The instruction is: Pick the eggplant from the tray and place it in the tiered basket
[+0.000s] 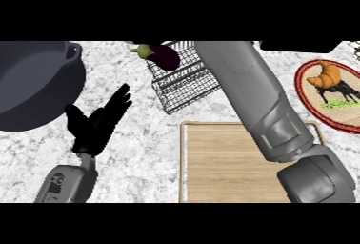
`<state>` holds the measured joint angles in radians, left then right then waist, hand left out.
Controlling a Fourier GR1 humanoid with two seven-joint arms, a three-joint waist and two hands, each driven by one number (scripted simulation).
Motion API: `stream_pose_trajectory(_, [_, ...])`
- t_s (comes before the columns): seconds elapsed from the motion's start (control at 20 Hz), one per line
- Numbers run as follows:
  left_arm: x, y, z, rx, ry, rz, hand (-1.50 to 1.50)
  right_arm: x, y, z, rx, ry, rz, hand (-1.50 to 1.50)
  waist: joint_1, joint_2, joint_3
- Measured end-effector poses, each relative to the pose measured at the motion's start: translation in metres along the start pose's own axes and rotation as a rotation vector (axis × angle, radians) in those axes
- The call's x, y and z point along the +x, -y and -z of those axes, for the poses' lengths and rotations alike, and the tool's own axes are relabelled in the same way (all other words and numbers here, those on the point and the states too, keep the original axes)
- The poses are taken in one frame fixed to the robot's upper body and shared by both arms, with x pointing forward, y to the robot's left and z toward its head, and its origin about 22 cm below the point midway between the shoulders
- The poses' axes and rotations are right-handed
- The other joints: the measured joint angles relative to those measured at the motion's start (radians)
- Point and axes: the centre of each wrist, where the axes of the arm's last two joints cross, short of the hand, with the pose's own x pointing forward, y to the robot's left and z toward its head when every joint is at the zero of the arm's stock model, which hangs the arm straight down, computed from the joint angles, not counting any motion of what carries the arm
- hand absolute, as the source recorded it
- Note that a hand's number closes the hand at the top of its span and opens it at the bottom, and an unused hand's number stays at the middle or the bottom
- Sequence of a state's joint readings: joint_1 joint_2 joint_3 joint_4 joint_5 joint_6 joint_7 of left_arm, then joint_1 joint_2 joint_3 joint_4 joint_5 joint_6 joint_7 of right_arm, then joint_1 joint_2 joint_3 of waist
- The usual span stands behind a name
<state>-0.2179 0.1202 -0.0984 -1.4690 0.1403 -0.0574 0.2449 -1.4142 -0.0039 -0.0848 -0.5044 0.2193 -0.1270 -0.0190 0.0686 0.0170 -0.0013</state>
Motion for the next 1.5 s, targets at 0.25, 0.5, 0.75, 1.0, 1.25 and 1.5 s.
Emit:
stream_pose_trajectory(0.25, [0.001,0.0,0.0,0.012,-0.008,-0.003,0.0,0.012,-0.002,0.006,-0.127,0.046,0.023,-1.5,-0.012,-0.004,0.0])
stream_pose_trajectory(0.5, [-0.004,-0.001,-0.005,0.032,-0.01,-0.009,0.0,0.009,0.024,0.008,-0.276,-0.026,0.113,-1.5,-0.034,-0.009,0.0])
stream_pose_trajectory(0.75, [-0.01,-0.011,-0.008,0.057,-0.013,-0.009,0.0,-0.023,0.086,-0.002,-0.344,-0.109,0.106,-1.5,-0.057,-0.013,0.001])
stream_pose_trajectory(1.0, [-0.014,-0.005,-0.012,0.068,-0.02,-0.021,0.0,-0.057,0.164,-0.032,-0.3,-0.132,0.081,-1.5,-0.073,-0.018,0.002])
stream_pose_trajectory(1.25, [-0.015,-0.009,-0.012,0.077,-0.02,-0.02,0.0,-0.075,0.245,-0.075,-0.202,-0.129,0.041,-1.5,-0.08,-0.019,0.002])
stream_pose_trajectory(1.5, [-0.011,-0.008,-0.009,0.076,-0.014,-0.02,0.0,-0.086,0.322,-0.133,-0.159,-0.138,0.029,-1.5,-0.075,-0.016,0.002])
